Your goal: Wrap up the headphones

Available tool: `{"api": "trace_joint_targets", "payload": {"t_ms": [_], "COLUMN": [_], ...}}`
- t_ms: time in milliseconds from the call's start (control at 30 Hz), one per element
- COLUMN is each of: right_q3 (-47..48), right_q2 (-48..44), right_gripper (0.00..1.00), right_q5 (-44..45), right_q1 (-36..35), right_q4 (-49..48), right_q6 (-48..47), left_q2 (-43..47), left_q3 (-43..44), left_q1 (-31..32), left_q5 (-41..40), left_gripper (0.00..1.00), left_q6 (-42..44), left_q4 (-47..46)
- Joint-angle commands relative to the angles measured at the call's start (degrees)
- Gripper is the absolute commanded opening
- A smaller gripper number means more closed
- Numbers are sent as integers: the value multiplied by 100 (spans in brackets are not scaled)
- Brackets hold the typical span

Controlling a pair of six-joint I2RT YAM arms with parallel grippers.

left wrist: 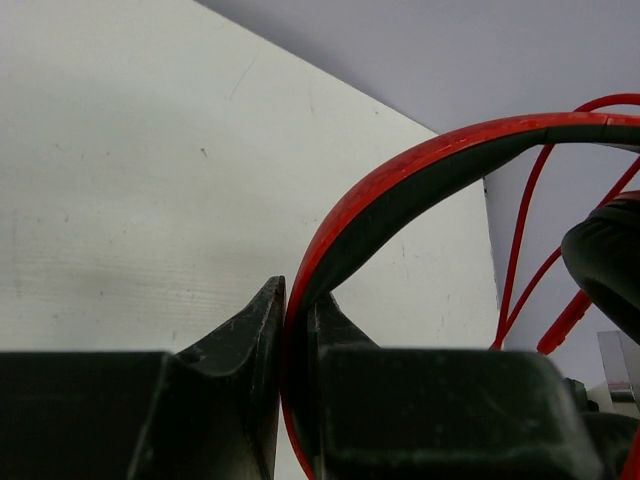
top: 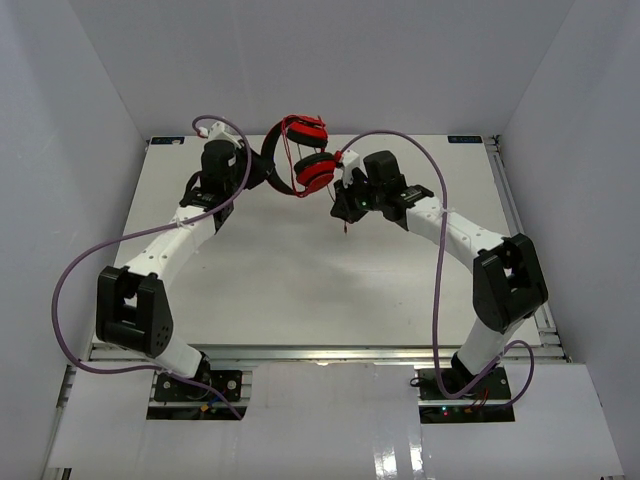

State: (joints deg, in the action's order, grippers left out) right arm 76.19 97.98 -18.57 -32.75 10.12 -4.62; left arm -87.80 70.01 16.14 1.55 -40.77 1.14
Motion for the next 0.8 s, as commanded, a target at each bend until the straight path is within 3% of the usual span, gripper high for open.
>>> {"api": "trace_joint_targets", "payload": {"t_ms": [0, 167, 367, 767], "right_q3": [-172, -544, -1421, -1314], "right_q2": [-95, -1, 147, 1509], "right_gripper": [8, 8, 8, 10], "right_q5": [-1309, -2212, -2704, -2737], "right_q1": [165, 234, 252, 165], "right_q4": [-914, -1742, -3172, -4136], "right_q6": [718, 1671, 2998, 3589], "left_q2": [430, 430, 415, -546], "left_q3": [-224, -419, -736, -913], "left_q1": [-274, -358, -366, -163], "left_q5": [-210, -240, -664, -1410], "left_gripper": [0, 0, 0, 0], "left_q6": [-563, -819, -1030, -772], "left_q4": [-796, -968, -952, -568]}}
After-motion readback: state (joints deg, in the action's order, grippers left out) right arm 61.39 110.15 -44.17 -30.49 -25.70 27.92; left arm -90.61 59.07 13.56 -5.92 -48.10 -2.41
